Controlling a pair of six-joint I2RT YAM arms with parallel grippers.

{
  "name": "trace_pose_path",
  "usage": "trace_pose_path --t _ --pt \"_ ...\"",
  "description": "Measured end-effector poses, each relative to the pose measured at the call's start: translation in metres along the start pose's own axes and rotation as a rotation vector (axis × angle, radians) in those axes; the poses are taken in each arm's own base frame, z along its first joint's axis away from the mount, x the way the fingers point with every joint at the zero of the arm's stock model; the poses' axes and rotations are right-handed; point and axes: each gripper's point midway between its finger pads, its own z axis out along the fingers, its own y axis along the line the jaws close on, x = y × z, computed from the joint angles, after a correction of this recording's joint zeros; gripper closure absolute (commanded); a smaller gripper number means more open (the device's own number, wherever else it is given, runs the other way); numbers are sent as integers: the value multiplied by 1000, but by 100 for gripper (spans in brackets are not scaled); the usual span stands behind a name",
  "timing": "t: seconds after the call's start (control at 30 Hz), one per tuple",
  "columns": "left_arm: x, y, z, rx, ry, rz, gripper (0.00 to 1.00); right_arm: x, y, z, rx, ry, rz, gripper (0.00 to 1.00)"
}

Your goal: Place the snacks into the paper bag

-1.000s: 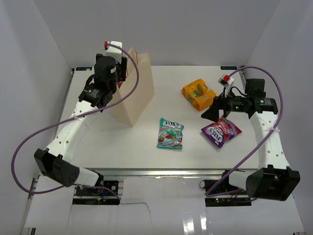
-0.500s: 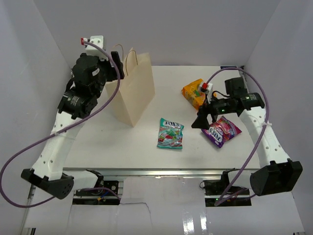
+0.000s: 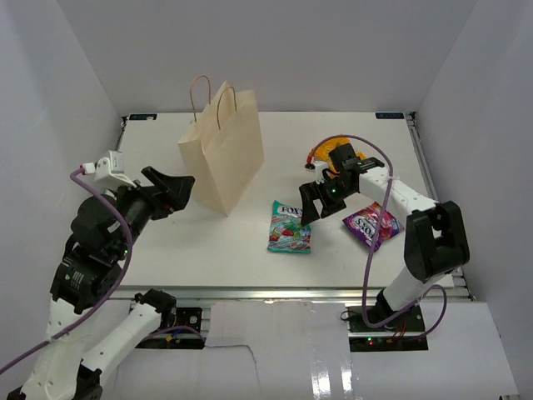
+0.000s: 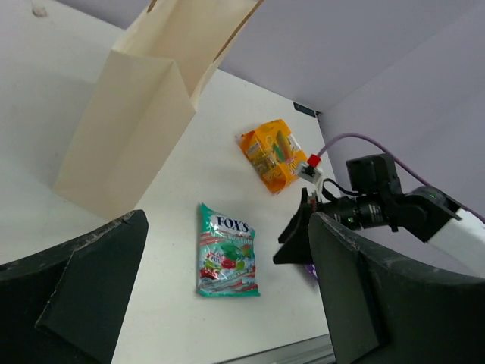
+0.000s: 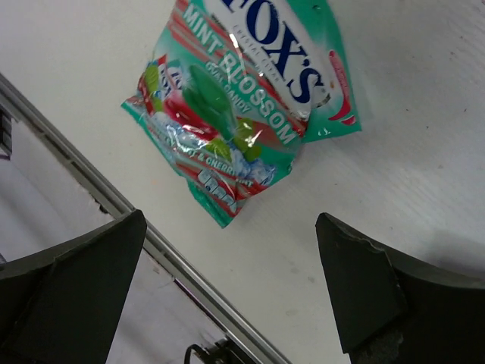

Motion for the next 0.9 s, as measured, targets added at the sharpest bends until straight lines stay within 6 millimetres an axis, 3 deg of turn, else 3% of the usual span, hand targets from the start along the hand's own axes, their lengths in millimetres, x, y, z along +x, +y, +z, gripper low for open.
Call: trace_pose_path --t 0.17,0.47,0.57,0.7,0.73,0.9 --pt "16 10 -11 -32 43 -69 2 -3 -16 28 28 21 190 1" --pt "27 15 -12 -62 82 -127 2 -8 -28 53 19 5 347 24" --pt "28 15 -12 -60 87 -134 2 -2 -39 62 30 15 403 26" --pt "30 14 -12 -59 95 -140 2 5 -45 65 25 16 463 35" --pt "31 14 -11 -60 99 -141 2 5 -46 66 22 9 474 42" --pt "38 16 -7 -71 127 -144 2 4 -45 70 -20 -20 507 47"
